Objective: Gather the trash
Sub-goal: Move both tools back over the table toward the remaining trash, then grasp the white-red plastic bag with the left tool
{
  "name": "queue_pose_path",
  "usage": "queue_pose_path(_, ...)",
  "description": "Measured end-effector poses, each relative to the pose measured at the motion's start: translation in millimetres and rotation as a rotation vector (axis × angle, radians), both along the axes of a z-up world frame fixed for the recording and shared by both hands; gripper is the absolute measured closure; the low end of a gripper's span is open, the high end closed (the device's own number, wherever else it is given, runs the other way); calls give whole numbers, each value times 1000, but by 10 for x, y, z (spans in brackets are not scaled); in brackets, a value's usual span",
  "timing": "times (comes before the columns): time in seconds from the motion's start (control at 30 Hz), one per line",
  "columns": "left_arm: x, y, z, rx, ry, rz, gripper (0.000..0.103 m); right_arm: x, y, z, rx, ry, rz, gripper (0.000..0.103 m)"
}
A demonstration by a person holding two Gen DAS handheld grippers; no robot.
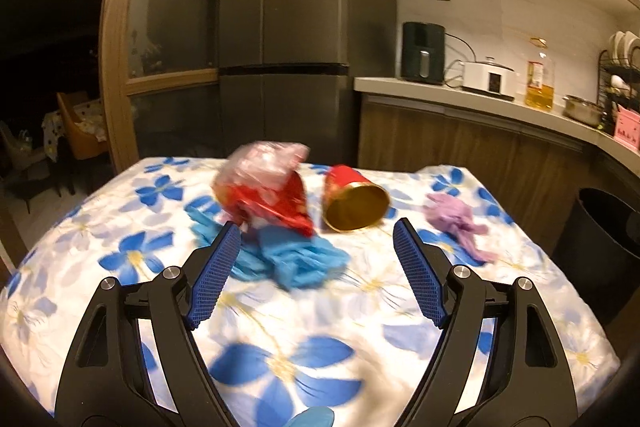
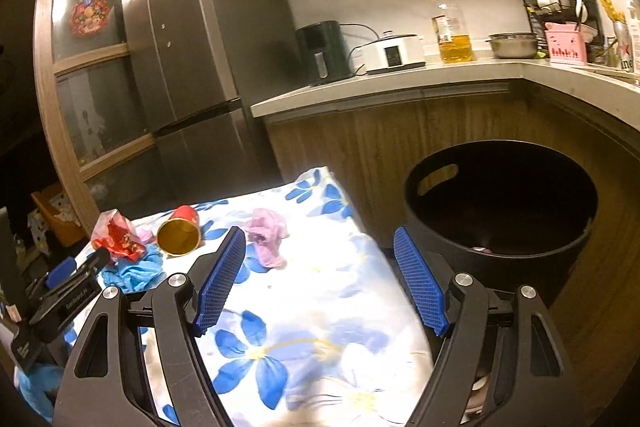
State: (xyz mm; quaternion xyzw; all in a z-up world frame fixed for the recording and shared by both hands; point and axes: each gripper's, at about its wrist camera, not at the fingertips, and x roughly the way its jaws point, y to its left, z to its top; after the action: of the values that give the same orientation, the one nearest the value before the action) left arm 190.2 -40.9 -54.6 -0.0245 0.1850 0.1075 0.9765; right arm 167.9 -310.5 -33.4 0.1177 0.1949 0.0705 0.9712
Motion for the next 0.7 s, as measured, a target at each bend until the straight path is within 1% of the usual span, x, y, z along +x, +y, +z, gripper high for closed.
queue_pose_path(0.17,186,262,84,-4,-29,19,25,92,174,-13,-8,9,32,28)
queue_pose_path(0.4,546,495,41,-41,20,-16,25,222,441,59,-36,3,78,28)
queue_pose_path(0.53,670,531,-14,-34,43,-30,25,316,591,86,-50,1,99,28)
queue_pose_path(0.7,761,625,-63,-62,63,-43,25,423,748,71,-64,6,123,28)
